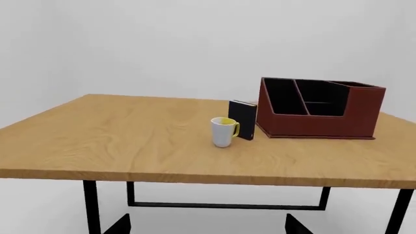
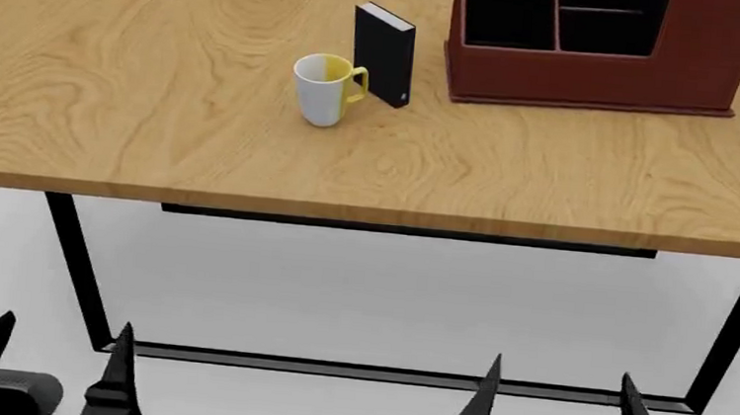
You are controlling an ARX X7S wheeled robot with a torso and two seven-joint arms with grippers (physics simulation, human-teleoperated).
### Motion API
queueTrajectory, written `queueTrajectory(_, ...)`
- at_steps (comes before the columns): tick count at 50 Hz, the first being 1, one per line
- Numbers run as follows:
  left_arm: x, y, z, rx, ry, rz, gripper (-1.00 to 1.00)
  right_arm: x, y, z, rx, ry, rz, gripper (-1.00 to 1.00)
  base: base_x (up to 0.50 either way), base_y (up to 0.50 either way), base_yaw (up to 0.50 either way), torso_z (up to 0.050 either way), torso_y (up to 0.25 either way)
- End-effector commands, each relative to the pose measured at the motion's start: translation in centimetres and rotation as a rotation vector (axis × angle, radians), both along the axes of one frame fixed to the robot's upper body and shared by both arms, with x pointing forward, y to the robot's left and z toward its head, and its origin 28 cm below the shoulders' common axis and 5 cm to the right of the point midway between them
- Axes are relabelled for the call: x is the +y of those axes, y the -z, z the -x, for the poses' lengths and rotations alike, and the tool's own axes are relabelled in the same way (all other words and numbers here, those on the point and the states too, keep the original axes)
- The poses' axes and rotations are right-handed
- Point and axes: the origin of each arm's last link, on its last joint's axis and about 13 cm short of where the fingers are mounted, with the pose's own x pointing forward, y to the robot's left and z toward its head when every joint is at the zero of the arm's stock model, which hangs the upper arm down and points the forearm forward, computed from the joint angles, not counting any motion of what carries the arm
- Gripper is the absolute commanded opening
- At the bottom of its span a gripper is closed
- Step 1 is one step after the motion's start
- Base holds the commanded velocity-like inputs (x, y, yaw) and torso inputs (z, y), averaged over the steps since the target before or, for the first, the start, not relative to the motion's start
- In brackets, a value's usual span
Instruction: Pick up the book and place it in the back compartment of the caddy.
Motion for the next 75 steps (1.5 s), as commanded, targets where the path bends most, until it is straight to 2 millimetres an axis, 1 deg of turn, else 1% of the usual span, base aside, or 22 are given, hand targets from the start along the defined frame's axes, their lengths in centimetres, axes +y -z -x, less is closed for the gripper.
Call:
queueTrajectory(1,0.7,-2.5,-1.1,-0.022,0.002,-0.002,1.00,-1.2,-3.8,0.1,-0.079,0.051,0.041,1.00,0.00,0.00,0.00,0.000,0.000)
queueTrajectory(11,1.4,-4.2,-2.1,-0.040,-0.021,-0.023,1.00,-2.8,-7.2,0.7,-0.154,0.108,0.074,1.00,0.00,0.00,0.00,0.000,0.000)
queueTrajectory(13,1.5,-4.4,-2.2,-0.061,-0.021,-0.069,1.00,-3.1,-7.7,0.9,-0.164,0.121,0.087,1.00,0.00,0.00,0.00,0.000,0.000)
queueTrajectory(20,1.7,-5.3,-2.5,-0.053,-0.018,-0.061,1.00,-3.8,-10.5,1.4,-0.220,0.144,0.119,1.00,0.00,0.00,0.00,0.000,0.000)
queueTrajectory(28,1.9,-6.5,-2.8,-0.068,-0.023,-0.057,1.00,-4.5,-13.1,1.9,-0.278,0.167,0.137,1.00,0.00,0.00,0.00,0.000,0.000)
queueTrajectory(31,1.9,-6.8,-2.9,-0.071,-0.023,-0.058,1.00,-4.8,-14.1,2.1,-0.294,0.176,0.145,1.00,0.00,0.00,0.00,0.000,0.000)
queueTrajectory(37,1.9,-7.3,-3.0,-0.073,-0.022,-0.063,1.00,-5.2,-16.8,2.9,-0.353,0.204,0.172,1.00,0.00,0.00,0.00,0.000,0.000)
queueTrajectory(42,1.9,-7.6,-3.1,-0.075,-0.020,-0.068,1.00,-5.6,-18.3,3.3,-0.382,0.219,0.184,1.00,0.00,0.00,0.00,0.000,0.000)
queueTrajectory(48,1.9,-7.8,-3.2,-0.082,-0.020,-0.068,1.00,-5.8,-20.0,4.4,-0.415,0.234,0.207,1.00,0.00,0.00,0.00,0.000,0.000)
queueTrajectory(55,2.0,-7.9,-3.1,-0.083,-0.020,-0.070,1.00,-6.1,-21.3,5.3,-0.447,0.252,0.222,1.00,0.00,0.00,0.00,0.000,0.000)
queueTrajectory(59,2.1,-8.2,-3.1,-0.091,-0.021,-0.071,1.00,-6.1,-21.8,5.7,-0.458,0.254,0.229,1.00,0.00,0.00,0.00,0.000,0.000)
queueTrajectory(62,2.3,-7.9,-3.2,-0.096,-0.028,-0.074,1.00,-5.8,-21.7,5.6,-0.461,0.230,0.231,1.00,0.00,-0.37,0.00,0.000,0.000)
queueTrajectory(75,2.3,-8.0,-3.0,-0.096,-0.031,-0.074,1.00,-5.6,-21.5,5.5,-0.458,0.219,0.230,1.00,0.00,-0.38,0.00,0.000,0.000)
